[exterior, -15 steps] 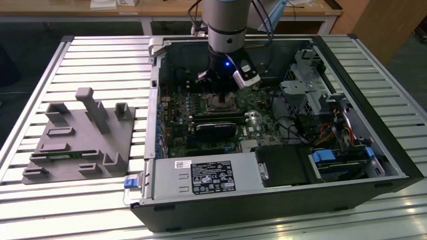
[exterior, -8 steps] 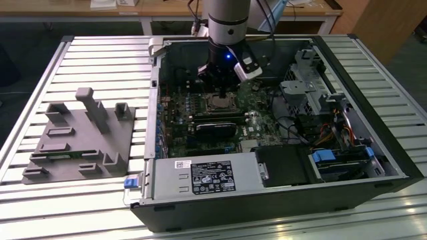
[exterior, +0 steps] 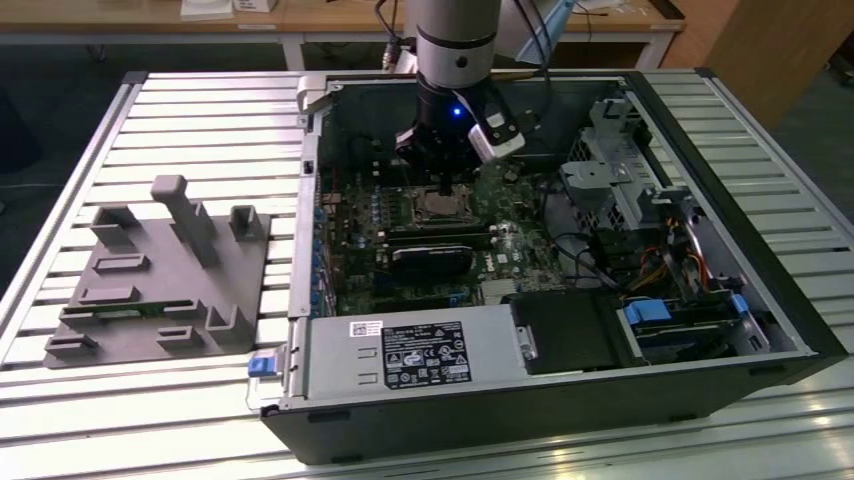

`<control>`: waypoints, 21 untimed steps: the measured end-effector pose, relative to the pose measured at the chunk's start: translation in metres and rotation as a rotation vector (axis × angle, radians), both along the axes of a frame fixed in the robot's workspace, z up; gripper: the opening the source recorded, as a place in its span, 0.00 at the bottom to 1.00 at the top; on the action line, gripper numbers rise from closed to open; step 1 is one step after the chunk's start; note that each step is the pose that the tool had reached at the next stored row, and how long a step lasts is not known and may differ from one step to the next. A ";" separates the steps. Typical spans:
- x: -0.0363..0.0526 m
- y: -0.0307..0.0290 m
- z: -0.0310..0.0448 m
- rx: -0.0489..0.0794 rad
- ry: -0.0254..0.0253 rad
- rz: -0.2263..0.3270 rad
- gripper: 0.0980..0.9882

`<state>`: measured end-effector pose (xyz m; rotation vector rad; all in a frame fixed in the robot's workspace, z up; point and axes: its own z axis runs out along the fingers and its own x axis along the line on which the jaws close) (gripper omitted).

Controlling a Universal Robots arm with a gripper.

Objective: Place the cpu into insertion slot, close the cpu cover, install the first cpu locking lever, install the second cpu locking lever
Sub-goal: 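Install the first cpu locking lever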

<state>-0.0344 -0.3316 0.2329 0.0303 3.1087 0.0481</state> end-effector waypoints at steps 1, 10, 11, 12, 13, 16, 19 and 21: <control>0.0000 0.0000 0.0000 0.000 0.0000 0.000 0.01; -0.0083 0.0000 0.0000 0.000 -0.0001 0.000 0.01; -0.0098 0.0000 0.0000 0.000 -0.0001 0.000 0.01; -0.0114 0.0000 0.0000 0.000 -0.0001 0.000 0.01; -0.0131 0.0000 0.0000 0.000 -0.0002 0.000 0.01; -0.0177 0.0000 0.0000 0.000 -0.0004 0.000 0.01; -0.0226 0.0000 0.0000 0.000 -0.0009 0.000 0.01; -0.0256 0.0000 0.0000 0.000 -0.0012 0.000 0.01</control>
